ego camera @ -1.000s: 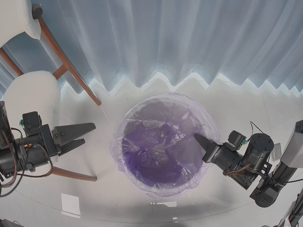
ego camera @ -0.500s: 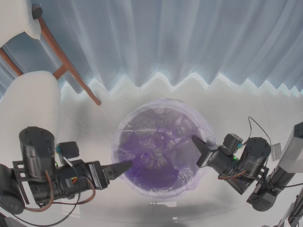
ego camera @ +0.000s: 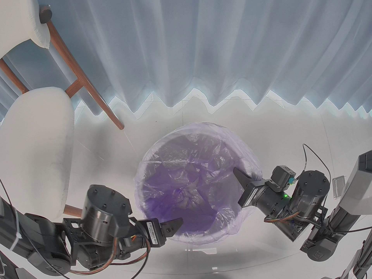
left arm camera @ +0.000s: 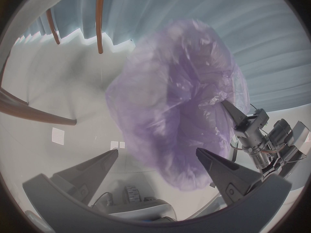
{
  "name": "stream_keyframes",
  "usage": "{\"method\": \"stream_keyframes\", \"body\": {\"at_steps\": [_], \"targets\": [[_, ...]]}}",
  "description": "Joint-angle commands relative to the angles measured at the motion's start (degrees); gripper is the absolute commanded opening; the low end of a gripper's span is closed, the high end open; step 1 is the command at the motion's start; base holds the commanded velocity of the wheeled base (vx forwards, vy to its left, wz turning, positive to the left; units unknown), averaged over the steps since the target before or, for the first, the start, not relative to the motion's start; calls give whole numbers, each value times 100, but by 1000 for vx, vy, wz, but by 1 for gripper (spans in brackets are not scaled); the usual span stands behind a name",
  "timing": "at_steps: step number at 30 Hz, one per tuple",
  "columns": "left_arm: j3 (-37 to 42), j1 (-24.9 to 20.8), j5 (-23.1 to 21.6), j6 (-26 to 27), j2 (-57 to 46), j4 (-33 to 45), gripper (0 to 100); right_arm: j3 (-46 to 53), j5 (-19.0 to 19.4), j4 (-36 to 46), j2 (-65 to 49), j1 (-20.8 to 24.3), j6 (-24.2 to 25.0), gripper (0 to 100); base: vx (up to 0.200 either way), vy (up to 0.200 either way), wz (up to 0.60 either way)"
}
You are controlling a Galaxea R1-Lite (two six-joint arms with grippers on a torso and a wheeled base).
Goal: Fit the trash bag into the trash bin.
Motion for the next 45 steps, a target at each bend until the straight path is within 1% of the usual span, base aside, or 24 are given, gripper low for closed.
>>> {"method": "stream_keyframes", "body": {"at_steps": [1,11,19,20,29,37,38,41,43,45], "targets": [[-49,-114,43,-53,485,-157,100,28,3,-93,-6,132,-10,0,0,0,0],[-189,-26,148,-97,546,-491,100,64,-5,-93,-6,202,-72,0,0,0,0],[-163,-35,218,-132,555,-509,100,99,-5,-102,-24,228,-90,0,0,0,0],[-154,-35,218,-132,564,-509,0,99,-5,-102,-24,220,-98,0,0,0,0],[-154,-70,350,-106,634,-509,0,125,-5,-102,-103,281,-107,0,0,0,0],[-154,-88,473,-80,695,-535,0,345,3,-102,-94,290,-98,0,0,0,0],[-154,-79,473,-80,695,-535,0,345,3,-102,-103,290,-81,100,0,0,0],[-163,-62,482,-80,704,-535,0,406,12,-93,-103,307,-72,100,0,0,0],[-163,-35,508,-80,713,-535,0,573,12,-93,-103,395,-63,100,0,0,0],[-163,-26,552,-71,713,-535,0,732,39,-93,-129,369,-63,100,0,0,0]]}}
